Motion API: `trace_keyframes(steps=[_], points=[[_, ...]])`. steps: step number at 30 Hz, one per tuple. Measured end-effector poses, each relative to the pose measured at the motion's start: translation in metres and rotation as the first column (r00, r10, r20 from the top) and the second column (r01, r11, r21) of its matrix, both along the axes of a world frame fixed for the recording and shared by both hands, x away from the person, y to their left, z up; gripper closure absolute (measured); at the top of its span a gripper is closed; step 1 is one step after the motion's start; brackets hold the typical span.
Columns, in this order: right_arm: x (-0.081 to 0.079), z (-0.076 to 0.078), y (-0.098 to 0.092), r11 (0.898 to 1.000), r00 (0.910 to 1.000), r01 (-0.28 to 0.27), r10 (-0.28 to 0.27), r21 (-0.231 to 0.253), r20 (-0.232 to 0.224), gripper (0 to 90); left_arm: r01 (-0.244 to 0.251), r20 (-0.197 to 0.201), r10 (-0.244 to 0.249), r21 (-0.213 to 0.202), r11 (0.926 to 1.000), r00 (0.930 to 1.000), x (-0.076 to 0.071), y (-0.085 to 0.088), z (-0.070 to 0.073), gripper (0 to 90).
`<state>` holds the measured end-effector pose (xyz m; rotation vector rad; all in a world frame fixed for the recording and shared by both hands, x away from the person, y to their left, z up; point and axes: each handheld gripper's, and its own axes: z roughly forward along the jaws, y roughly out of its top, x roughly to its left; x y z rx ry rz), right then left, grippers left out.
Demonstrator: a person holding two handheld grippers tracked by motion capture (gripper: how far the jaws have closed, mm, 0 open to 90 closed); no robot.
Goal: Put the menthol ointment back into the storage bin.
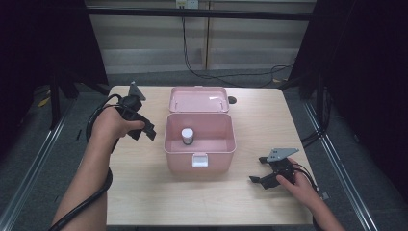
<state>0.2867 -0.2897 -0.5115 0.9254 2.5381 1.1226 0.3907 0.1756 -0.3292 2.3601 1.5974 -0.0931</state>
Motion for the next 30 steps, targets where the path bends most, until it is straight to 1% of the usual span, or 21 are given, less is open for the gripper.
trace_keyframes(steps=[1,8,9,10,13,16,18,19,21,23,25,29,30], points=[[0.0,0.0,0.0,1.0,1.0,-0.001,0.001,0.0,0.001,11.7,-0.005,0.0,0.005,-0.006,1.0,1.0,-0.001,0.002,-0.002,23.2],[0.0,0.0,0.0,1.0,1.0,0.0,0.0,-0.001,0.003,11.8,-0.008,-0.005,0.008,-0.011,0.9999,1.0,-0.006,0.013,-0.016,23.2],[0.0,0.0,0.0,1.0,1.0,0.0,0.0,-0.002,0.004,11.7,0.0,0.0,0.0,-0.009,1.0,1.0,-0.007,0.015,-0.018,23.2],[0.0,0.0,0.0,1.0,1.0,-0.001,0.001,-0.002,0.004,11.7,-0.004,0.001,0.004,-0.017,0.9998,1.0,-0.008,0.015,-0.02,23.2],[0.0,0.0,0.001,1.0,1.0,-0.001,0.001,-0.003,0.005,11.7,0.014,0.001,-0.014,-0.026,0.9996,0.9999,-0.011,0.018,-0.026,23.1],[0.0,0.0,0.0,1.0,1.0,-0.002,0.002,-0.002,0.005,11.8,0.02,0.009,-0.02,-0.045,0.9988,0.9998,-0.015,0.018,-0.032,23.0],[0.0,0.0,0.001,1.0,1.0,0.0,0.0,-0.003,0.005,11.8,0.033,0.022,-0.032,-0.039,0.9987,0.9992,-0.017,0.019,-0.037,22.7],[0.0,0.0,0.001,1.0,1.0,0.0,0.0,-0.004,0.007,11.8,0.03,0.023,-0.029,-0.04,0.9987,0.9993,-0.018,0.02,-0.039,22.4],[0.0,0.0,0.001,1.0,1.0,0.0,0.0,-0.005,0.007,11.7,0.038,0.019,-0.037,-0.048,0.9981,0.9991,-0.019,0.021,-0.045,22.4],[0.0,0.0,0.001,1.0,1.0,0.0,0.0,-0.004,0.007,11.7,0.04,0.018,-0.04,-0.047,0.9981,0.9991,-0.02,0.023,-0.051,22.4],[0.0,0.0,0.001,1.0,1.0,0.002,-0.002,-0.004,0.002,11.7,0.042,0.027,-0.041,-0.047,0.998,0.9988,-0.022,0.024,-0.056,22.4],[0.0,0.0,0.001,1.0,1.0,0.0,0.0,-0.006,0.004,11.7,0.052,0.029,-0.051,-0.049,0.9974,0.9983,-0.025,0.026,-0.068,22.3],[0.0,0.0,0.001,1.0,1.0,0.0,0.0,-0.006,0.004,11.7,0.048,0.029,-0.047,-0.057,0.9972,0.9985,-0.026,0.026,-0.072,22.4]])
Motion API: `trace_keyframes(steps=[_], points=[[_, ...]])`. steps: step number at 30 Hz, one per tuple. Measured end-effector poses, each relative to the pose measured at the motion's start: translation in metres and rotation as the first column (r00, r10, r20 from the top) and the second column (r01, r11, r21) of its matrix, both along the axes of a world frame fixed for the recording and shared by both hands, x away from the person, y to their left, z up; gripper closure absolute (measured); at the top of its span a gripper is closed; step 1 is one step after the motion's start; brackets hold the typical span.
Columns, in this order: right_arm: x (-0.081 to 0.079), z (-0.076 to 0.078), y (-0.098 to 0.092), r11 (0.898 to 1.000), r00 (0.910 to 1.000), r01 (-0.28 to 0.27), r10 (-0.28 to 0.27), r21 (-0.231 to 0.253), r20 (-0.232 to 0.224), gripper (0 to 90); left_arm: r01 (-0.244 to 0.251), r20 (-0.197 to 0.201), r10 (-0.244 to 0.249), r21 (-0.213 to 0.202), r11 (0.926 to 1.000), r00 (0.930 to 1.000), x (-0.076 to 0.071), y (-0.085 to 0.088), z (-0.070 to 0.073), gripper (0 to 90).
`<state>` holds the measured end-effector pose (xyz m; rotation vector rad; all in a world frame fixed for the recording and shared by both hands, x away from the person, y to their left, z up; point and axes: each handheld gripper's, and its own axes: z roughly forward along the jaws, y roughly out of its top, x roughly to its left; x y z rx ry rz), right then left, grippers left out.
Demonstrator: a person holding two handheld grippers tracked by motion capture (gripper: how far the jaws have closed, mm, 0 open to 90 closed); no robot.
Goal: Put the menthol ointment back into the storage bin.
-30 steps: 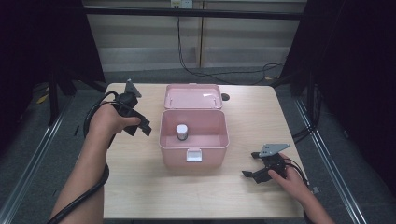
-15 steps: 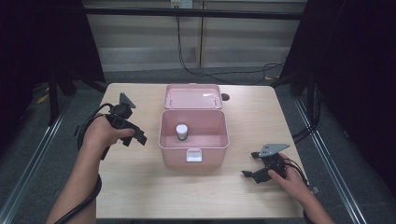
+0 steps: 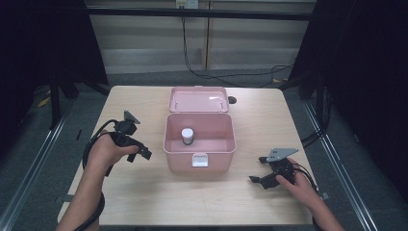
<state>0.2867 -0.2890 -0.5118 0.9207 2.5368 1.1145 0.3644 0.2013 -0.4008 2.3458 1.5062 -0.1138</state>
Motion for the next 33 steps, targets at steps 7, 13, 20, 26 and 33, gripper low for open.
trace_keyframes(steps=[7,13,20,26,33], points=[[0.0,0.0,0.0,1.0,1.0,-0.001,0.001,0.0,0.0,11.8,0.007,0.011,-0.007,-0.018,0.9998,0.9999,-0.006,0.0,-0.019,22.4],[0.0,0.0,0.0,1.0,1.0,-0.003,0.003,-0.003,0.003,11.8,0.03,0.039,-0.029,-0.027,0.9992,0.9988,-0.01,-0.004,-0.036,22.4],[0.0,0.0,0.0,1.0,1.0,-0.003,0.003,-0.002,0.003,11.7,0.055,0.059,-0.052,-0.05,0.9972,0.9969,-0.014,-0.009,-0.057,22.4],[0.0,0.0,0.0,1.0,1.0,-0.003,0.003,-0.002,0.003,11.8,0.081,0.15,-0.072,-0.058,0.995,0.9861,-0.018,-0.01,-0.069,21.8],[0.0,0.0,0.0,1.0,1.0,-0.003,0.003,-0.003,0.003,11.7,0.098,0.264,-0.079,-0.06,0.9934,0.9614,-0.024,-0.01,-0.082,19.9]])
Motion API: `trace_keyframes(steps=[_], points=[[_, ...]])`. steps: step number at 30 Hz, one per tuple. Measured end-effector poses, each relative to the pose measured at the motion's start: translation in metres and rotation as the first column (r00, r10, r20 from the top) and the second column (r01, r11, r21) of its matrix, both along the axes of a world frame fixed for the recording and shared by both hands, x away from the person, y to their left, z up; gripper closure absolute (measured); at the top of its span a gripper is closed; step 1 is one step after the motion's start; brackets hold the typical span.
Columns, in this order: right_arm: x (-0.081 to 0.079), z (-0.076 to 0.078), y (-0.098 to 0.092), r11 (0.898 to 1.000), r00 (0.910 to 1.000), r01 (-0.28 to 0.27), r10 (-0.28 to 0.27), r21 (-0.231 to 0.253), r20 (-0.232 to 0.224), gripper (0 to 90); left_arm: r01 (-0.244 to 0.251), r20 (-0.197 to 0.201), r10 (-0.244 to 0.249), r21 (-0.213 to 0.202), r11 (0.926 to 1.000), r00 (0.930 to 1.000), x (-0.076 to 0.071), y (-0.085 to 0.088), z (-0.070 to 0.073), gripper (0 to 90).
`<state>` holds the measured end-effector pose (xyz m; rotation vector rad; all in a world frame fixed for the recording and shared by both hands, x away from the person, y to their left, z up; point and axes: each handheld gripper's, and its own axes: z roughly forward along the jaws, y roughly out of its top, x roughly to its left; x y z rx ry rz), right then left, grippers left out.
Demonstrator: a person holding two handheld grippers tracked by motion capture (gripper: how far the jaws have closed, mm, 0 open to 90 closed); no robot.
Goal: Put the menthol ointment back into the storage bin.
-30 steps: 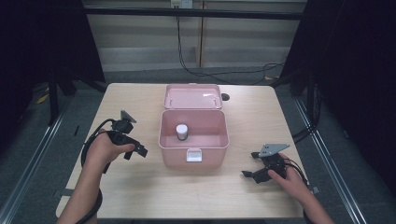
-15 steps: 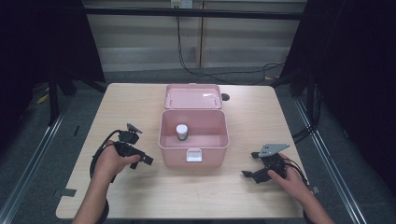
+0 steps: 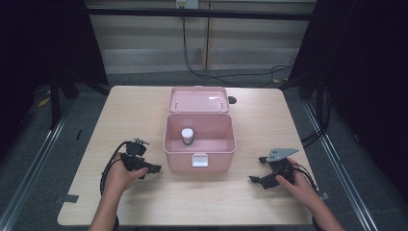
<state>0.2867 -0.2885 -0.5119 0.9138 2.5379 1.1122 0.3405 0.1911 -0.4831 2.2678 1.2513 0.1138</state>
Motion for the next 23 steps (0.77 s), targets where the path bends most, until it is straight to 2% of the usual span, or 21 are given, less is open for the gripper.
trace_keyframes(steps=[2,5,9,11,13,20,23], points=[[0.0,0.0,0.0,1.0,1.0,-0.001,0.001,-0.001,0.001,11.7,-0.009,0.021,0.009,-0.01,0.9999,0.9997,-0.001,0.001,-0.001,19.8],[0.0,0.0,0.0,1.0,1.0,0.0,0.0,-0.002,0.001,11.8,0.02,0.058,-0.02,0.0,0.9998,0.9981,-0.003,0.001,-0.004,17.9],[0.0,0.0,0.0,1.0,1.0,0.0,0.0,-0.003,0.003,11.7,0.023,0.099,-0.024,0.005,0.9997,0.9948,-0.006,0.0,-0.007,15.8],[0.0,0.0,0.0,1.0,1.0,0.001,-0.001,-0.005,0.003,11.7,0.021,0.112,-0.02,-0.002,0.9998,0.9935,-0.007,-0.001,-0.008,15.8],[0.0,0.0,0.0,1.0,1.0,0.001,-0.001,-0.005,0.003,11.7,0.032,0.12,-0.032,0.008,0.9995,0.9923,-0.007,0.0,-0.009,15.6],[0.0,0.0,0.0,1.0,1.0,0.001,-0.001,-0.005,0.003,11.7,0.069,0.197,-0.074,0.034,0.9971,0.9775,-0.012,0.0,-0.014,14.6],[0.0,0.0,0.0,1.0,1.0,0.001,-0.001,-0.005,0.003,11.7,0.07,0.199,-0.075,0.031,0.9971,0.9771,-0.013,0.001,-0.015,14.6]])
